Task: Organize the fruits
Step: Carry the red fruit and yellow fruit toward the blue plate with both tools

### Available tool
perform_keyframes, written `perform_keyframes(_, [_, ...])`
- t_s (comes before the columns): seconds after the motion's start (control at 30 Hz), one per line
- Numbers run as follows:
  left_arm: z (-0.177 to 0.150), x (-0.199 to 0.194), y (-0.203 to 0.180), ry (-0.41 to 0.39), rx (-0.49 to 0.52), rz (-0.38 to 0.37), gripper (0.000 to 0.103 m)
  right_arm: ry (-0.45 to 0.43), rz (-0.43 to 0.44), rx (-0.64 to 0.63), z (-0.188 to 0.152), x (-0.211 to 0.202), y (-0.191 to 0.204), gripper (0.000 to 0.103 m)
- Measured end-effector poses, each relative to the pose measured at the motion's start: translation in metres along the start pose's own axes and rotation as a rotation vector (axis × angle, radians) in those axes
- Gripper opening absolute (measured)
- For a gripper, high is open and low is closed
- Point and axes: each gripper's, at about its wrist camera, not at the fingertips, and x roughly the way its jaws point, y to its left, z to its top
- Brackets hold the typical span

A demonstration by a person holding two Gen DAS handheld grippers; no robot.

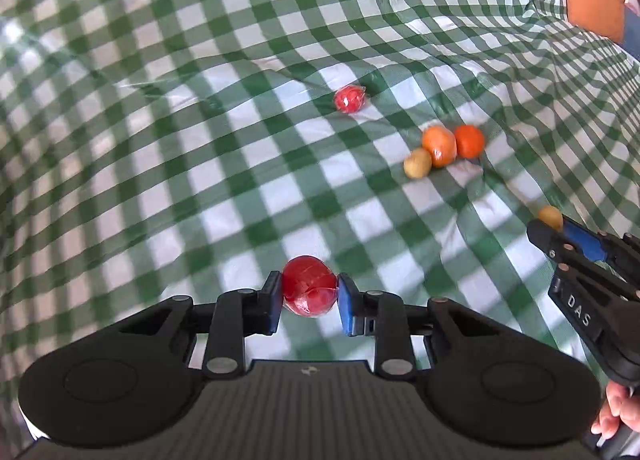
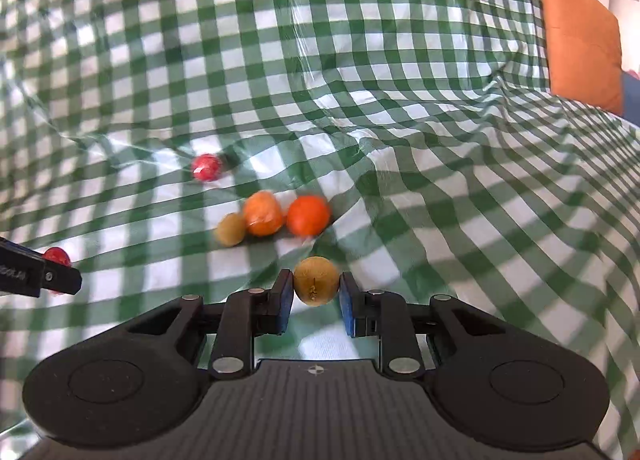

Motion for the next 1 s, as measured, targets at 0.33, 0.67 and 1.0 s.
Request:
perform_keyframes(0.33, [-0.076, -0.106, 0.038, -0.01, -0.067, 0.037, 0.032, 0.001, 0.151, -0.045, -0.015, -0.113, 0.037, 0.026])
perform_keyframes(0.67, [-0.16, -0.188, 0.092, -0.05, -0.157, 0.092, 0.032, 0.013, 0.357, -0.158, -0.04, -0.204, 0.108, 0.026])
perform_keyframes(1.0, [-0.249, -0.234, 0.143, -0.058, -0.309, 0.139, 0.032, 0.033, 0.489, -0.351, -0.074, -0.271, 0.176, 0.026])
